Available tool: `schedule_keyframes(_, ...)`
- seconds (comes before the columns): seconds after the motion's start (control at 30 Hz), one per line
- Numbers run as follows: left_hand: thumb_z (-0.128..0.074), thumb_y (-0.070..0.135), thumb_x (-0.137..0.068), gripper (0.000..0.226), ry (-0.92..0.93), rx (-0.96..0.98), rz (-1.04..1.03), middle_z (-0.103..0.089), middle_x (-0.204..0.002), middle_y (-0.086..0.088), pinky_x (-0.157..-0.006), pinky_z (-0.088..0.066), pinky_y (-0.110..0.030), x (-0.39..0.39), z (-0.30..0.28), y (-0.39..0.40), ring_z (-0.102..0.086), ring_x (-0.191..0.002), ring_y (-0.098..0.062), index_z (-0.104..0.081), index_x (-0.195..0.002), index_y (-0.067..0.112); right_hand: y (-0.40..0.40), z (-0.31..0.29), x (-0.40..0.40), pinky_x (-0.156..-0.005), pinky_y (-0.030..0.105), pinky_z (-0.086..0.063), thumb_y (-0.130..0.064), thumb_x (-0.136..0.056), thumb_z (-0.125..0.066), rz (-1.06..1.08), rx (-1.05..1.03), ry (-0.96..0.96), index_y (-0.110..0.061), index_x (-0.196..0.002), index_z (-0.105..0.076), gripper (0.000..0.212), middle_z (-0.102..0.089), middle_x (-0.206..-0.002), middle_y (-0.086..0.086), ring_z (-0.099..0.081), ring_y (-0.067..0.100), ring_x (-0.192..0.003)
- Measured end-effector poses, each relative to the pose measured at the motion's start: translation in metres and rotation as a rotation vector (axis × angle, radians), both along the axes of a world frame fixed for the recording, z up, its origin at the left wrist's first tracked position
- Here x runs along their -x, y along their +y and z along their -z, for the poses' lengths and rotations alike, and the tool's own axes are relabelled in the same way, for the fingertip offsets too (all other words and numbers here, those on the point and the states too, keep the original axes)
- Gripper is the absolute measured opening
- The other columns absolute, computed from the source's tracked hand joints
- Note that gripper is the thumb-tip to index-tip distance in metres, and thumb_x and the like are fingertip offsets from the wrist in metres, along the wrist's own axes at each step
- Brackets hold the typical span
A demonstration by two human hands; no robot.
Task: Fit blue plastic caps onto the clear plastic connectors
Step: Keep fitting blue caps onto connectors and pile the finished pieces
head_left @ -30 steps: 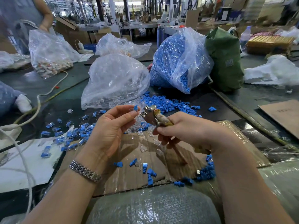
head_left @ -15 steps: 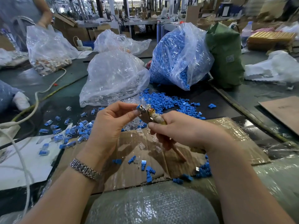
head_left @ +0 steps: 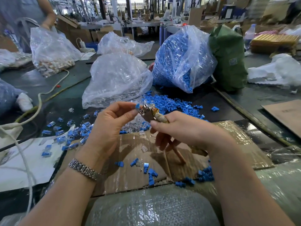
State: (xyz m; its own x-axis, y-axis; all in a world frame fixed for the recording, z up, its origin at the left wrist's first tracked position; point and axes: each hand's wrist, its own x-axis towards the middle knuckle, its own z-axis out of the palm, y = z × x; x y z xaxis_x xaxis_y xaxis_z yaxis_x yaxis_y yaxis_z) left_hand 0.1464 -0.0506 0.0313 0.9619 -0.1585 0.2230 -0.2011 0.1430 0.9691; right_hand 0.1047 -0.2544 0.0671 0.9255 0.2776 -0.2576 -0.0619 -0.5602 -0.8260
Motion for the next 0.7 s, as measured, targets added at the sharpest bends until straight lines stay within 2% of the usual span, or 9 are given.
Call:
schedule_keyframes(0.1,-0.076,0.021,-0.071,0.02,-0.025,-0.012,0.049,-0.078,-0.097,0.003,-0.085,-0.056,-0.023,-0.0008,-0.0012,0.0,-0.072,-0.097,-0.01,-0.08,-0.088,0.031,-0.0033,-0.0017,-0.0009,-0.063,0.024,-0.054,-0.045,-0.105,-0.049,-0.038,0.016,0.015,-0.004,-0.11,-0.065,0.044,-0.078,-0.082,0.003,-0.075,0.015,-0.074)
schedule_keyframes(0.23,-0.075,0.018,-0.075,0.018,-0.065,-0.075,0.036,-0.079,-0.101,-0.001,-0.085,-0.055,-0.02,0.0009,-0.0014,-0.0004,-0.072,-0.099,-0.013,-0.078,-0.091,0.026,-0.0024,-0.0012,-0.0021,-0.071,0.03,-0.054,-0.045,-0.105,-0.049,-0.056,0.03,0.014,-0.001,-0.115,-0.062,0.047,-0.078,-0.083,0.002,-0.076,0.015,-0.075)
schedule_keyframes(0.37,-0.074,0.014,-0.079,0.019,-0.11,-0.176,0.02,-0.079,-0.101,0.0,-0.087,-0.055,-0.019,0.0035,-0.0022,-0.0012,-0.073,-0.101,-0.014,-0.075,-0.098,0.015,-0.0032,0.0018,-0.003,-0.08,0.039,-0.058,-0.046,-0.104,-0.049,-0.053,0.054,-0.002,-0.006,-0.107,-0.065,0.043,-0.078,-0.079,0.002,-0.076,0.018,-0.074)
schedule_keyframes(0.43,-0.073,0.015,-0.079,0.02,-0.121,-0.193,0.009,-0.079,-0.099,0.0,-0.087,-0.055,-0.019,0.0059,-0.003,-0.0035,-0.073,-0.099,-0.013,-0.075,-0.099,0.014,-0.0023,0.0036,-0.0026,-0.074,0.039,-0.059,-0.046,-0.104,-0.049,-0.036,0.048,-0.011,-0.007,-0.098,-0.067,0.044,-0.074,-0.07,0.002,-0.073,0.019,-0.065)
schedule_keyframes(0.57,-0.073,0.019,-0.077,0.02,-0.142,-0.209,-0.02,-0.079,-0.095,0.005,-0.083,-0.054,-0.015,0.009,-0.0047,-0.0058,-0.074,-0.095,-0.009,-0.075,-0.096,0.016,0.0027,0.0071,-0.0019,-0.049,0.024,-0.05,-0.044,-0.105,-0.049,0.001,0.046,-0.059,-0.003,-0.086,-0.064,0.047,-0.063,-0.056,0.003,-0.063,0.019,-0.047)
schedule_keyframes(0.7,-0.074,0.009,-0.084,0.015,-0.153,-0.242,-0.042,-0.079,-0.096,0.006,-0.086,-0.055,-0.017,0.0075,-0.0006,-0.0051,-0.074,-0.095,-0.009,-0.076,-0.096,0.019,0.0031,0.0073,-0.0015,-0.045,0.023,-0.048,-0.045,-0.104,-0.05,0.01,0.069,-0.07,-0.003,-0.086,-0.064,0.049,-0.062,-0.057,0.003,-0.063,0.019,-0.046)
